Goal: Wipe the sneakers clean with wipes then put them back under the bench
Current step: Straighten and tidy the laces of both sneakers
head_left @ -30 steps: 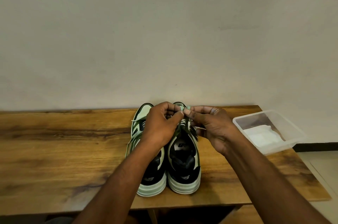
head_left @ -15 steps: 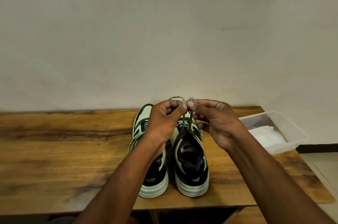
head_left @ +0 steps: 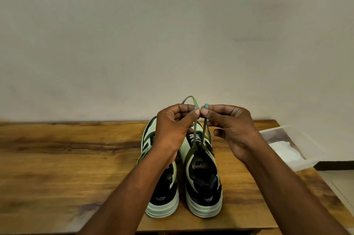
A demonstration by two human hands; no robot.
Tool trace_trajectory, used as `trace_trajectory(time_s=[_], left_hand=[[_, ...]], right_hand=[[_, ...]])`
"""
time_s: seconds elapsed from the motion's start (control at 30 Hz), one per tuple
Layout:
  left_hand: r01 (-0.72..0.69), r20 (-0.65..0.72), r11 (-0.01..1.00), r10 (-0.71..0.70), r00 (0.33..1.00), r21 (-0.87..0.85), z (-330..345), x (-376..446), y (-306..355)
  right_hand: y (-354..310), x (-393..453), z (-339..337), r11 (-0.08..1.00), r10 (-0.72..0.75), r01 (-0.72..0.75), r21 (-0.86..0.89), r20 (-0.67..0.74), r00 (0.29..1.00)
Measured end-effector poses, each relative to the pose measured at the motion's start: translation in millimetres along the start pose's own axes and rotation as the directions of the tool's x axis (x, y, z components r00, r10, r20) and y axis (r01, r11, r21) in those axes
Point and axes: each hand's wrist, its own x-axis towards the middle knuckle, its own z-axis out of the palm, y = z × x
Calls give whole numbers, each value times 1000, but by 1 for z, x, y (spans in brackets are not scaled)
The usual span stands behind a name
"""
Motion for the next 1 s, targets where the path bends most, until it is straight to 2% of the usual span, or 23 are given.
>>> trace_trajectory(time_s=[0.13, 0.3, 0.43, 0.67, 0.83, 1.0], left_hand=[[-44, -28, 999, 45, 999, 19, -5, 6, 3], [-113, -21, 991, 115, 993, 69, -5, 21, 17], [-107, -12, 992, 108, 994, 73, -1, 35, 27], [-74, -34, 997, 75, 997, 35, 1, 47, 31], [-114, -32, 993, 114, 993, 8, 7, 45, 47], [-164, -43, 985, 166, 985, 50, 11, 40, 62]], right_hand=[[-11, 4, 1, 993, -63, 64, -95, 11, 998], [-27, 10, 5, 988, -18, 25, -152, 50, 999], [-42, 24, 4, 982, -11, 27, -188, 87, 996], [-45, 34, 5, 988, -19, 39, -152, 135, 991], [-58, 33, 5, 989, -70, 86, -120, 130, 989], [-68, 27, 7, 985, -116, 132, -110, 134, 984]])
